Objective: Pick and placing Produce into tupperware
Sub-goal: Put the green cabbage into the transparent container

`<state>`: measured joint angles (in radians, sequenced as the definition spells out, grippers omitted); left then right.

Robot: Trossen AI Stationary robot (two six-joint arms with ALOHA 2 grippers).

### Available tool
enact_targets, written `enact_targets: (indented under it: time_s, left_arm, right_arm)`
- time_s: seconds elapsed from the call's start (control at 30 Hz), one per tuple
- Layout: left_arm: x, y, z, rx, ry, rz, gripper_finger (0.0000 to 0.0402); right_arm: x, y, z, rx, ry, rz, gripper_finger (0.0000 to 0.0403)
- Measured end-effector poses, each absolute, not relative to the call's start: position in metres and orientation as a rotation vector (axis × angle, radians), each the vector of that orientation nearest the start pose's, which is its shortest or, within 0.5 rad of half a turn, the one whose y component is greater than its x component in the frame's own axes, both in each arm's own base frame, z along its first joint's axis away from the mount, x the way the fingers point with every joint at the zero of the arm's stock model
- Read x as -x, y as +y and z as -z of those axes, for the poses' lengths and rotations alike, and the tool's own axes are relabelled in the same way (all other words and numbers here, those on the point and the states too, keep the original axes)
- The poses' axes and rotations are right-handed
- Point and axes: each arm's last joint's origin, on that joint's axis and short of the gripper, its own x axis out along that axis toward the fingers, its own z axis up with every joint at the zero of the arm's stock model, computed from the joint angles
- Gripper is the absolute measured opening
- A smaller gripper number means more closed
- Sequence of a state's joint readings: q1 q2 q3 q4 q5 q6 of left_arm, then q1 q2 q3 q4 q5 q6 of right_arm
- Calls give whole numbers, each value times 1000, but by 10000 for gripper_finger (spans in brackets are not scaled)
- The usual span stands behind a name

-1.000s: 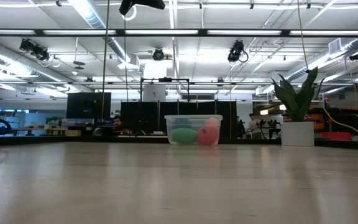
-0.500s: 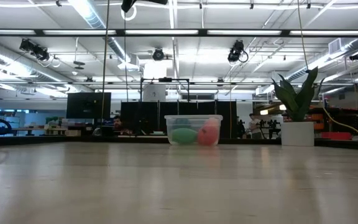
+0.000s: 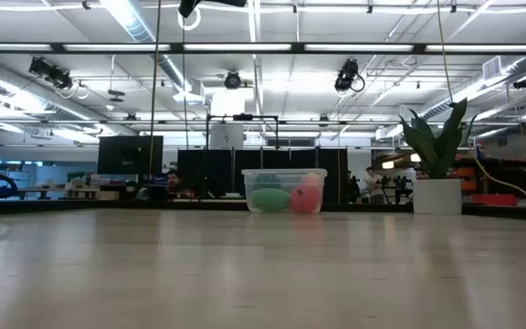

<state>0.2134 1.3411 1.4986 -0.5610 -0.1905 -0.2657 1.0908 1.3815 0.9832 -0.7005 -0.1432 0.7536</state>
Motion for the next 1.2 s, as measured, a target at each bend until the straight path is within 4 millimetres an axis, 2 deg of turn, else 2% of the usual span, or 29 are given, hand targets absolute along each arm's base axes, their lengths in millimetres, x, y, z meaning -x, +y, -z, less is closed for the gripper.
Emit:
enact_targets:
  time_s: [0.1,0.27,0.4,0.6,0.87,1.07,1.2]
  left_arm:
    - [-273,65,-421,263,351,-450,26]
    - [-273,65,-421,263,351,-450,9]
    - [-273,65,-421,268,350,-451,7]
    - [-273,65,-421,283,346,-454,26]
    - [-274,65,-421,307,338,-458,6]
    - [-274,65,-422,307,328,-457,23]
    - [-274,65,-422,308,326,-456,20]
  right_arm:
    - [-114,235,-222,-118,1362,-610,251]
    - [-104,228,-199,-109,1411,-555,252]
    - [-98,227,-187,-102,1405,-582,251]
    - [-88,228,-174,-84,1367,-618,253]
    - [-76,227,-164,-62,1353,-626,254]
    - [-71,223,-154,-34,1321,-592,254]
    - [-71,219,-150,-13,1298,-568,254]
